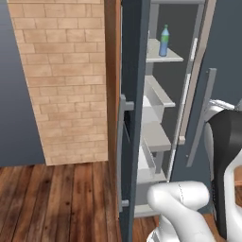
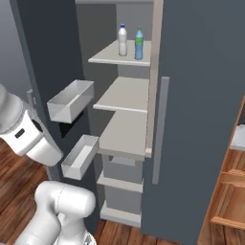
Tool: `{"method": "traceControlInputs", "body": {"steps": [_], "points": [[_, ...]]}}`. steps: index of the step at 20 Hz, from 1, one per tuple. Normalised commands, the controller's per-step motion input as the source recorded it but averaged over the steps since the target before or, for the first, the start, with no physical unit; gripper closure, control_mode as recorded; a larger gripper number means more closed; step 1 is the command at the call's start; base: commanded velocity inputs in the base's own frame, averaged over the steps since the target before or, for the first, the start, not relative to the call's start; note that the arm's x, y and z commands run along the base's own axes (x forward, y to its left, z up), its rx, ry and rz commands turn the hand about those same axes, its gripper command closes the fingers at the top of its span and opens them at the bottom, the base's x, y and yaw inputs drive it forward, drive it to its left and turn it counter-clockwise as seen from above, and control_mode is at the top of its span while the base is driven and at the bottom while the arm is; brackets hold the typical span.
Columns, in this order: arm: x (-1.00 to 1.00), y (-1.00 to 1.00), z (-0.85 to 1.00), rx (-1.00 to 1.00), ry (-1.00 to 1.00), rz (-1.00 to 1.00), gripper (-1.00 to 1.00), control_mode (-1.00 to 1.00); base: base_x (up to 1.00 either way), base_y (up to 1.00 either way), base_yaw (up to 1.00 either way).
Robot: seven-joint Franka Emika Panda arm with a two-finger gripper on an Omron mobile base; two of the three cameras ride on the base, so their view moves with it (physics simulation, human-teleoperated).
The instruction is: Take the bottled waters from the counter and place them in the freezer to freeze. Close the freezer door after placing the bottles.
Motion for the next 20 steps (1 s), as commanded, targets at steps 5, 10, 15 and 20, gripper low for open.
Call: {"method": "traceControlInputs", "body": {"steps": [5,10,15,20], "points": [[0.00,0.00,0.00,0.00,0.00,0.00,-1.00,1.00,0.00,0.39,0.00],[0.00,0.00,0.00,0.00,0.00,0.00,-1.00,1.00,0.00,0.06,0.00],[0.00,0.00,0.00,0.00,0.00,0.00,-1.00,1.00,-0.05,-0.03,0.00],[0.00,0.00,0.00,0.00,0.00,0.00,-1.00,1.00,-0.43,-0.06,0.00]]}}
